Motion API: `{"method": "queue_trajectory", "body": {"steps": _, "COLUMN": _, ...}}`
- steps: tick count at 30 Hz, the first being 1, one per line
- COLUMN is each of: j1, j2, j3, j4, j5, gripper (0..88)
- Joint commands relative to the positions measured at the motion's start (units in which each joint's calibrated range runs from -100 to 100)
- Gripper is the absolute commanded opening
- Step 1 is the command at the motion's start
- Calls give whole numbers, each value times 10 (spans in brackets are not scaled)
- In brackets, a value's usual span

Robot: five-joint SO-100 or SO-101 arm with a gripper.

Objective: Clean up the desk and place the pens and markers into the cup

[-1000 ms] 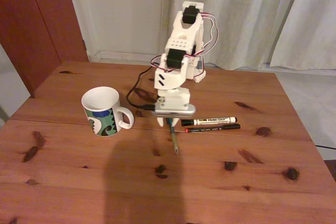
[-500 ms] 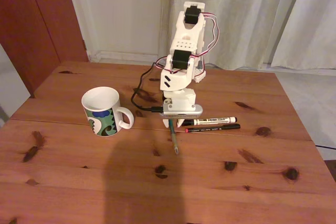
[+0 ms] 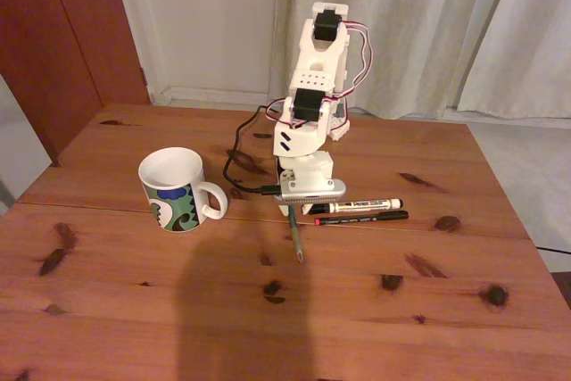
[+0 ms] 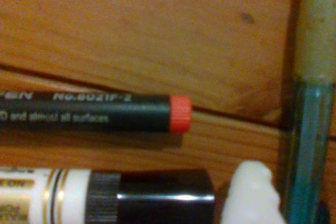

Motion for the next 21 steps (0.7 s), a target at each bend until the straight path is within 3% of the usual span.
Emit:
{"method": "queue_trajectory", "body": {"steps": 1, "j1": 11, "j2": -5, "j3": -2, "j4": -13, "j5": 4, "gripper": 125}}
{"method": "queue_trajectory", "body": {"steps": 21, "j1": 12, "j2": 13, "j3": -1, "j4": -36, "j5": 4, "gripper": 124}}
